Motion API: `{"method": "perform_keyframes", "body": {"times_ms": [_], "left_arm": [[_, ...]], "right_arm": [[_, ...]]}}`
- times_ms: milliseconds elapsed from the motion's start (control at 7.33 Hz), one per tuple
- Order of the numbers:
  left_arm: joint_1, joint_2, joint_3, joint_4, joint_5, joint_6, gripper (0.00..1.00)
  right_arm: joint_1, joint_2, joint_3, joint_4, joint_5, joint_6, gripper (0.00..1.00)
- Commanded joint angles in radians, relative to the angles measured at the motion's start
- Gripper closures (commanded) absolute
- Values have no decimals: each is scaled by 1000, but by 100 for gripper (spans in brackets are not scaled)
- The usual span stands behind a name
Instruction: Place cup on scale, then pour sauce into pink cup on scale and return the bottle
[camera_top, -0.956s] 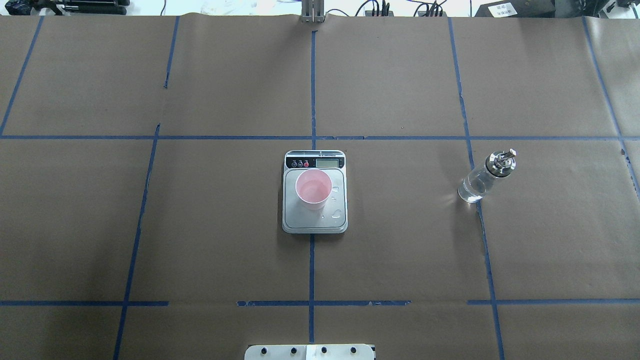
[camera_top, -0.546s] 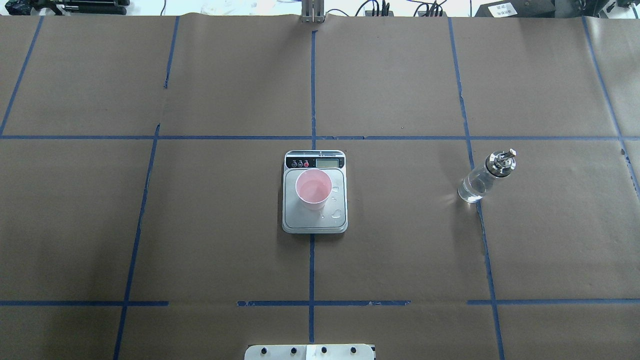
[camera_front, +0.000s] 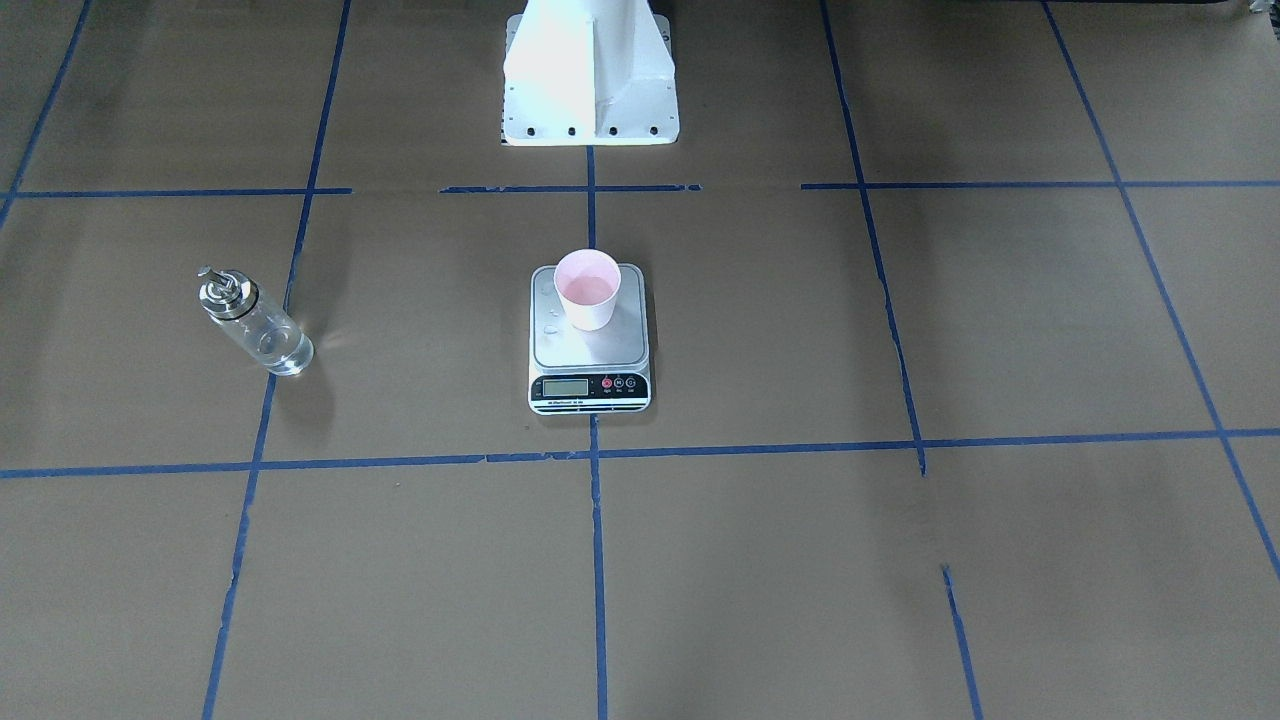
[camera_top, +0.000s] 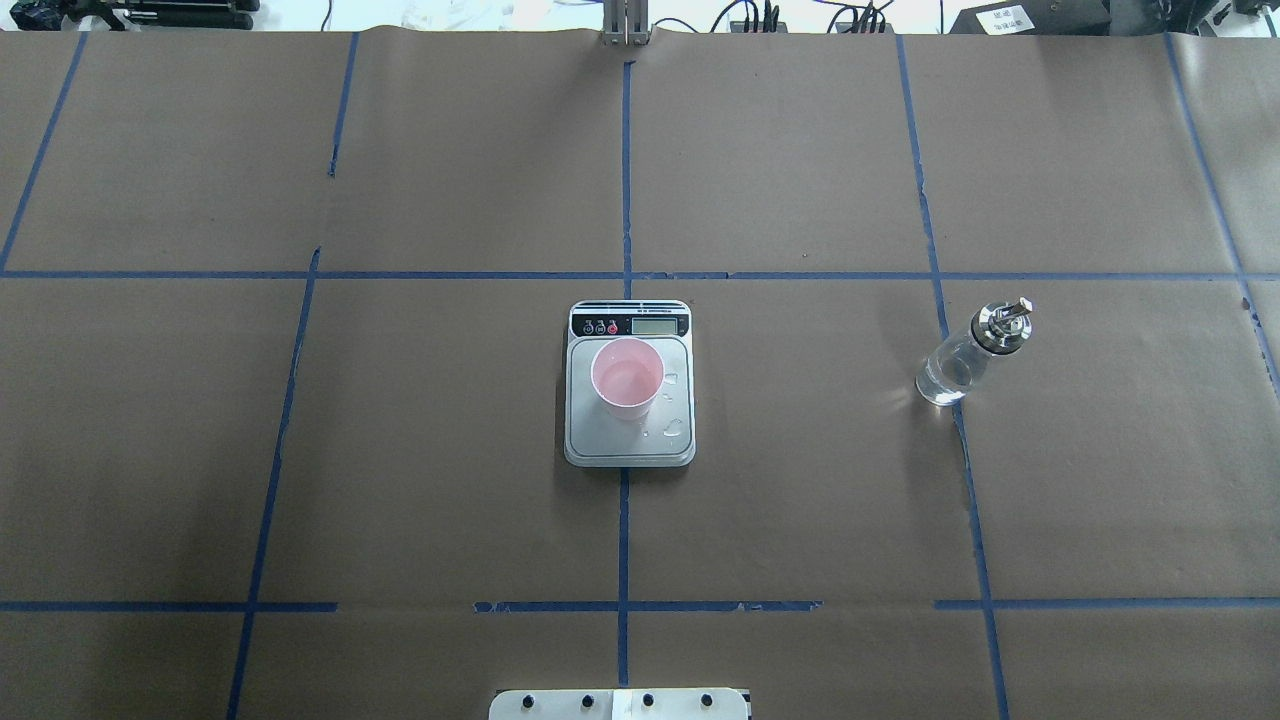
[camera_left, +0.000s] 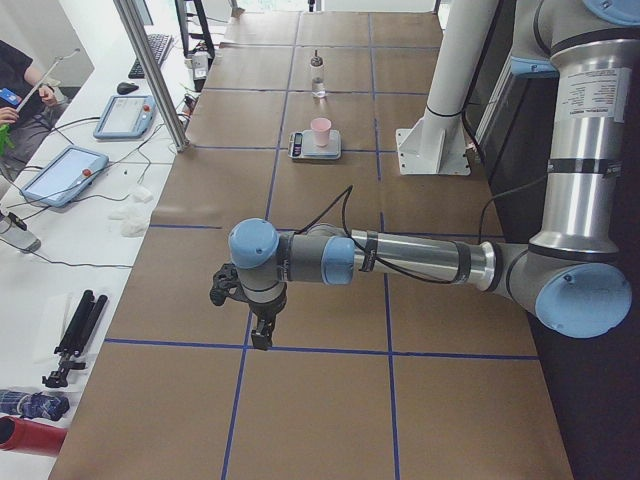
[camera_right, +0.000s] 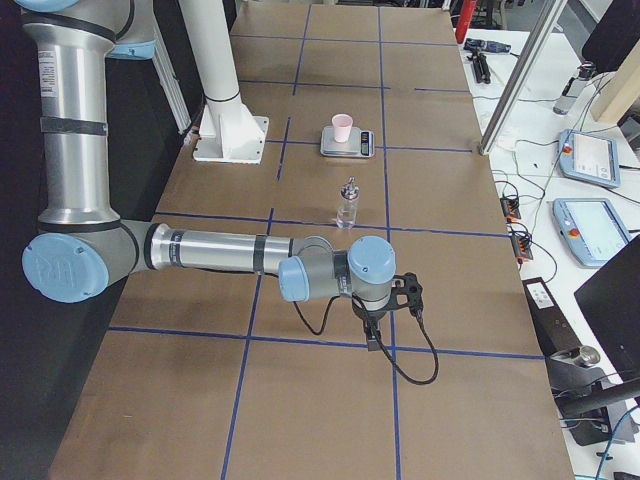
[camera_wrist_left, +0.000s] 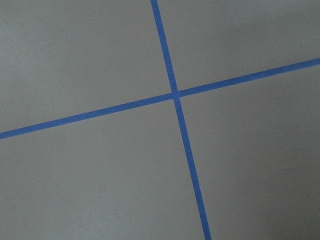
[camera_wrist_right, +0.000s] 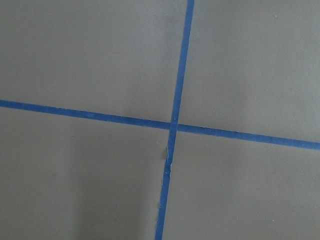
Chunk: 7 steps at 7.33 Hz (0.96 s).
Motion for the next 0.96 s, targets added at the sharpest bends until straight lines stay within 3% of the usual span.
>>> {"method": "perform_keyframes", "body": {"times_ms": [0, 546, 819], "left_arm": [[0, 0, -8, -1, 0, -45, 0], [0, 0, -10, 1, -5, -46, 0], [0, 3, -8, 4, -58, -49, 0]], "right_arm": [[0, -1, 0, 0, -1, 1, 0], [2, -1, 0, 0, -1, 2, 0], [2, -1, -2, 0, -1, 4, 0]]}}
